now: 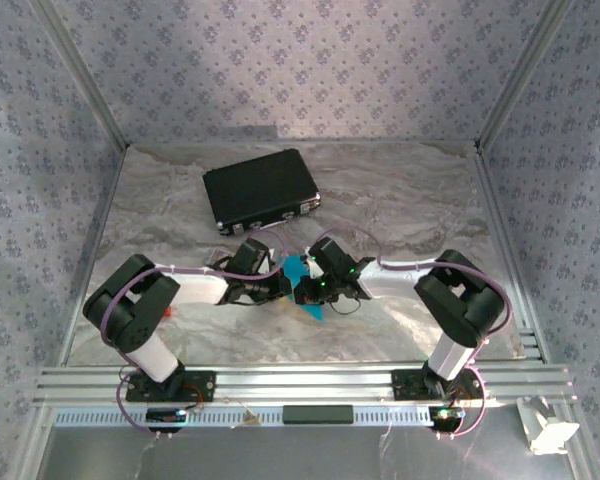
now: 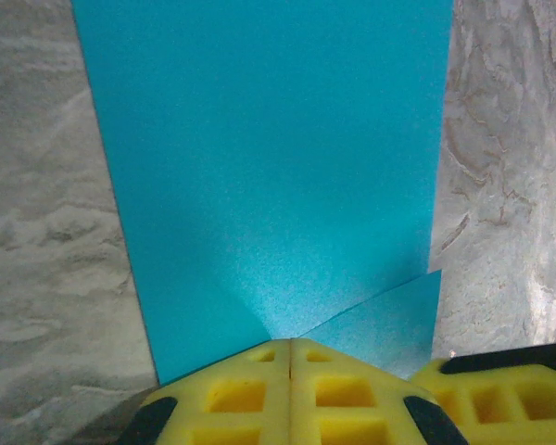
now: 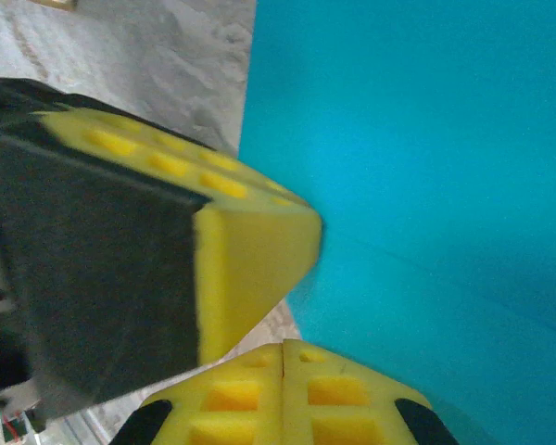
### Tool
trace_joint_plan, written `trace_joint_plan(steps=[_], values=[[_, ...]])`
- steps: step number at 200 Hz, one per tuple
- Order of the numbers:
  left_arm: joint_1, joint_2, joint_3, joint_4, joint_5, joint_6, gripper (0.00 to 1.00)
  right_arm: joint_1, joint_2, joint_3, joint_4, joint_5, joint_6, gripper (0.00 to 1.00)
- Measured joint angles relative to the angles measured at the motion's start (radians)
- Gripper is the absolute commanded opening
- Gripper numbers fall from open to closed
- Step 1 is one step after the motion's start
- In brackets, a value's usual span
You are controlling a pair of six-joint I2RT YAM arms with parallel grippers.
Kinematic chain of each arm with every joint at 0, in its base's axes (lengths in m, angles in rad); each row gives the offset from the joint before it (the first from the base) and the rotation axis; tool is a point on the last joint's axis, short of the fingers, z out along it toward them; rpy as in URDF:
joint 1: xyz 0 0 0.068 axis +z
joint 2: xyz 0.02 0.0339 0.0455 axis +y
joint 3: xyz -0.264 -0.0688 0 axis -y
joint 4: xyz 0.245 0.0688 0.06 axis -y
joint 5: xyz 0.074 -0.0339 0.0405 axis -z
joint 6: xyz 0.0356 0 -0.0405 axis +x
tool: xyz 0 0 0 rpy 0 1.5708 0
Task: Fold a paper plane with a square sheet of paper (pick it up from the middle)
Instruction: Third fold the triangle at the center of the table.
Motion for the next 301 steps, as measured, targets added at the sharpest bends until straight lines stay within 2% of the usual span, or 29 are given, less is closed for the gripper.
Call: trace_joint_plan(steps=[38,99,144,187,240,301], values=[[0.0,0.0,0.0,0.0,0.002,0.005,0.0,0.002,0.024,-0.008,0.022,-0.006,0.0,0.0],[-0.002,0.01,0.0,0.007,0.026,0.016,0.0,0.002,-0.054,-0.072,0.012,-0.004,0.002,0.0],[0.006,0.014,0.0,0.019,0.026,0.016,0.0,0.002,0.011,0.008,-0.004,-0.01,0.0,0.0],[0.006,0.017,0.0,0.024,0.028,0.016,0.0,0.0,0.009,-0.032,0.039,-0.011,0.001,0.0],[0.006,0.032,0.011,0.026,0.037,0.016,0.0,-0.019,-0.138,-0.209,0.068,-0.037,0.001,0.0],[0.005,0.032,0.014,0.022,0.035,0.01,0.0,-0.075,-0.388,-0.427,0.059,-0.041,0.007,0.02]])
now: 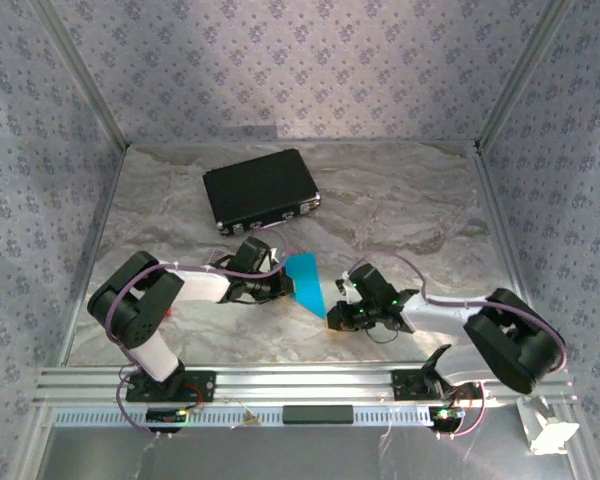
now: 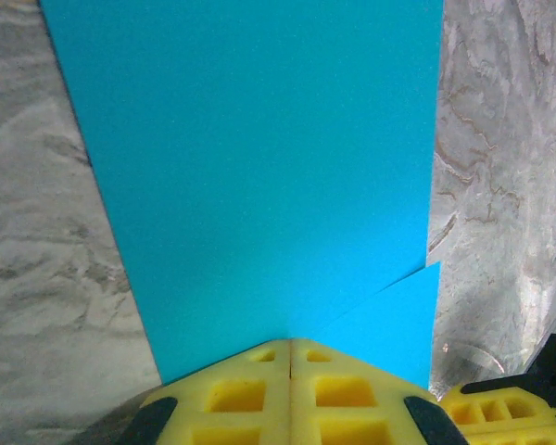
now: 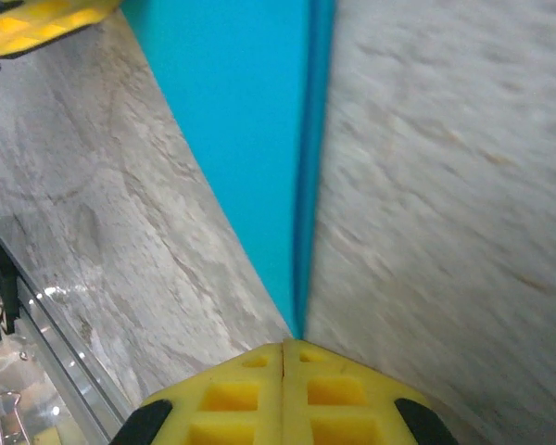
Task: Fold a paper plane with a square sheet of paper (pick it up from the middle)
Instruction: Third fold the triangle at the center of the table.
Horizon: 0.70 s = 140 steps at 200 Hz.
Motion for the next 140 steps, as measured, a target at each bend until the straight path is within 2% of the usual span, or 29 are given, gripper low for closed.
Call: trace_joint_plan(steps=[25,62,78,106,140], values=[[-0.01,0.0,0.0,0.006,-0.012,-0.031,0.0,-0.019,-0.09,0.003,-0.054,0.048,-0.001,0.09],[-0.071,-0.001,-0.003,0.035,-0.061,-0.119,0.01,-0.051,-0.117,0.055,-0.106,0.14,-0.001,0.32],[-0.102,-0.007,-0.002,0.031,-0.082,-0.147,0.05,-0.059,-0.097,0.085,-0.124,0.167,-0.005,0.37],[-0.13,-0.068,0.0,-0.042,-0.137,-0.154,0.18,-0.064,-0.03,0.142,-0.135,0.173,-0.018,0.39],[-0.1,-0.194,0.001,-0.117,-0.184,-0.13,0.23,-0.076,0.062,0.208,-0.151,0.123,-0.073,0.36]])
